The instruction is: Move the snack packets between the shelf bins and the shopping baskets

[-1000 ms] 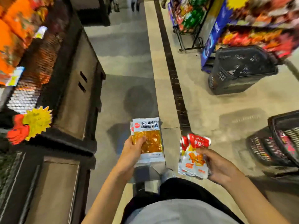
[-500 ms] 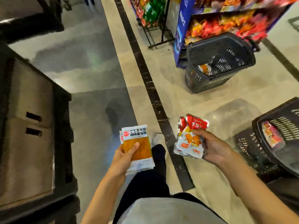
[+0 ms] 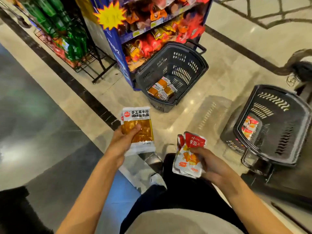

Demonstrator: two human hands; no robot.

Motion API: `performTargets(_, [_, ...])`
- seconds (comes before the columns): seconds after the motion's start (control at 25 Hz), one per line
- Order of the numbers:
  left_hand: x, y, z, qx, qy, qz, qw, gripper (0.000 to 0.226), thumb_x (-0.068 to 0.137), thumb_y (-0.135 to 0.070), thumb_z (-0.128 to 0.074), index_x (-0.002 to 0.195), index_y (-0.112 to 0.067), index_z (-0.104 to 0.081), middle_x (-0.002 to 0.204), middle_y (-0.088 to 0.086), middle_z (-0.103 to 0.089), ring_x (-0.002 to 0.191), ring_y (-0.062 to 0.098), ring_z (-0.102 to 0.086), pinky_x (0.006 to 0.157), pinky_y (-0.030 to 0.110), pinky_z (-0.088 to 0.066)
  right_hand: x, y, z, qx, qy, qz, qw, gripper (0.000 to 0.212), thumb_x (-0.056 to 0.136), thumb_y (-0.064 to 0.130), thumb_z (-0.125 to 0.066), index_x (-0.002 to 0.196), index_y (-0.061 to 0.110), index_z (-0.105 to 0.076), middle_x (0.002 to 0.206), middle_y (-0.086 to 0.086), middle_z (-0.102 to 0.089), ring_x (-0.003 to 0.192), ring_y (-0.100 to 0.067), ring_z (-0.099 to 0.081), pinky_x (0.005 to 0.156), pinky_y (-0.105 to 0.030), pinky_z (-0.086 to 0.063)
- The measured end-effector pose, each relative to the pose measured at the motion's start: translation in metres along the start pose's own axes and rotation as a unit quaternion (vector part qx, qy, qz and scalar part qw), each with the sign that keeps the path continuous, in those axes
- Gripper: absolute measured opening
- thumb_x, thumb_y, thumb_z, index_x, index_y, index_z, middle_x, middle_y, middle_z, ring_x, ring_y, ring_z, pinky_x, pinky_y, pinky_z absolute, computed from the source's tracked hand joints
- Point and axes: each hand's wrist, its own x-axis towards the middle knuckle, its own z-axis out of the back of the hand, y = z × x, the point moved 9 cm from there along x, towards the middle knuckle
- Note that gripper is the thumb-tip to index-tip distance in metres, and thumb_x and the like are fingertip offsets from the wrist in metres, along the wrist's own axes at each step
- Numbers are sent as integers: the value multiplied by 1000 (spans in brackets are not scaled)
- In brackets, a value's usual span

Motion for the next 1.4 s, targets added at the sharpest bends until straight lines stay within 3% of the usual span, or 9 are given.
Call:
performTargets(0.08, [42,-23,-17,22,-5,17,1000,23,85,-24,-65,107,-22,-59,96,-2,-70,89,14,-67,87,36,-51,32,33,-3,10,-12,8,1000,93,27,16,-94,112,0,-60,100,-21,-63,80,-28,-65,84,-42,-52])
performTargets(0.16, [86,-40,-34,21,-23,38,999,13,86,-23,-65,97,-23,-58,94,-1,-68,86,16,-65,86,36,-51,67,77,-12,20,-24,12,999,53,49,11,-88,94,-2,-64,83,-18,-69,67,-25,-68,68,-36,-57])
performTargets(0.24, [117,-53,-45,19,-43,70,996,10,87,-21,-65,94,-22,-59,93,2,-68,83,18,-65,81,36,-51,96,116,-23,37,-54,6,998,6,82,3,-59,85,1,-64,68,-14,-70,56,-21,-68,55,-32,-57])
performTargets(0.4, [189,-105,-78,49,-41,82,995,32,84,-25,-67,113,-18,-58,104,6,-68,90,22,-66,77,34,-52,164,200,-49,25,-66,-4,998,27,73,3,-56,99,-2,-59,73,-16,-70,60,-24,-69,57,-35,-58])
performTargets(0.76, [391,-167,-134,224,38,116,967,25,86,-25,-66,109,-18,-60,106,5,-66,98,23,-64,87,35,-50,305,295,-48,89,-134,35,986,12,85,2,-51,81,7,-61,65,-7,-68,55,-19,-66,60,-32,-57])
performTargets(0.96, [538,-121,-160,348,120,152,917,13,85,-18,-68,98,-17,-66,97,1,-70,89,16,-66,75,23,-52,418,273,-11,191,-209,52,958,11,83,2,-53,90,8,-59,75,-9,-65,64,-20,-62,74,-37,-54])
performTargets(1.16, [687,-11,-183,423,162,157,878,36,86,-13,-67,120,-8,-56,110,4,-64,85,12,-62,62,14,-50,549,231,40,211,-267,56,938,21,70,10,-65,90,8,-58,90,-15,-58,79,-25,-57,93,-47,-47])
performTargets(1.28, [752,45,-178,447,143,134,872,45,86,-12,-68,120,-12,-40,109,3,-57,96,15,-57,70,23,-50,604,204,69,216,-274,55,936,13,75,7,-61,88,9,-59,86,-11,-61,76,-23,-61,77,-37,-53])
performTargets(1.4, [792,91,-152,485,124,151,852,63,87,-14,-66,139,-11,-32,128,4,-55,114,18,-56,92,32,-49,645,170,88,219,-255,21,942,12,80,13,-57,93,12,-60,88,-7,-67,78,-20,-66,80,-35,-55])
